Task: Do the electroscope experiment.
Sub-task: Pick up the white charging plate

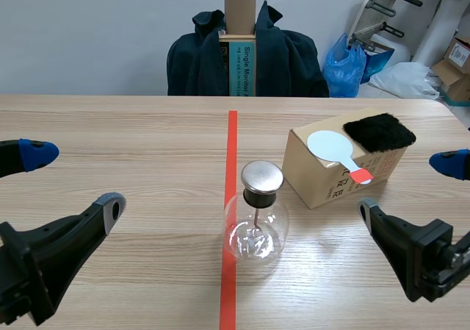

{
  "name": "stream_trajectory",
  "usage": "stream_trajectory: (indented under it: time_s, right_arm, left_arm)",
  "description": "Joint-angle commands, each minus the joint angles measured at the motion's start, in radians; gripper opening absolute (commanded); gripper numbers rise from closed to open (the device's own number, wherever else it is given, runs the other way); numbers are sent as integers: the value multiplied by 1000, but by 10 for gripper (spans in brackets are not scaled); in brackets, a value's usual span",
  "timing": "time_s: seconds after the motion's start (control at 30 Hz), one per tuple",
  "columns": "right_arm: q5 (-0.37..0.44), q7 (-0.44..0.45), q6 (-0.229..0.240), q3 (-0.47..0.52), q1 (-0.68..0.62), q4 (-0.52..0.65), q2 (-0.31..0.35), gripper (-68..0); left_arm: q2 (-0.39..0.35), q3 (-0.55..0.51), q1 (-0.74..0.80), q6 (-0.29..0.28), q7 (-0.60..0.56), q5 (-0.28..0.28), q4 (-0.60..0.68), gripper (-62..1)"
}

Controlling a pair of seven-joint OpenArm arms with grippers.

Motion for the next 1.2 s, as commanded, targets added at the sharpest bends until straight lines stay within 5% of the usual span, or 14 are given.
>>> stream_trajectory:
  time_s: [0.0,0.7,0.93,1.03,1.17]
  right_arm:
    - [8,8,1,1,1,14,13,4]
    - [-21,9,0,2,1,14,7,4]
    - [-319,61,-18,38,1,15,7,4]
    - [-496,64,-71,66,1,15,7,4]
    - [-696,60,-197,100,8,14,7,4]
  left_arm:
    - [-3,4,0,-1,-11,-10,18,14]
    - [-3,4,0,-1,-11,-2,18,14]
    - [-3,4,0,-1,-11,-2,18,14]
    - [-3,4,0,-1,-10,-2,18,14]
    - [-3,4,0,-1,-10,-2,18,14]
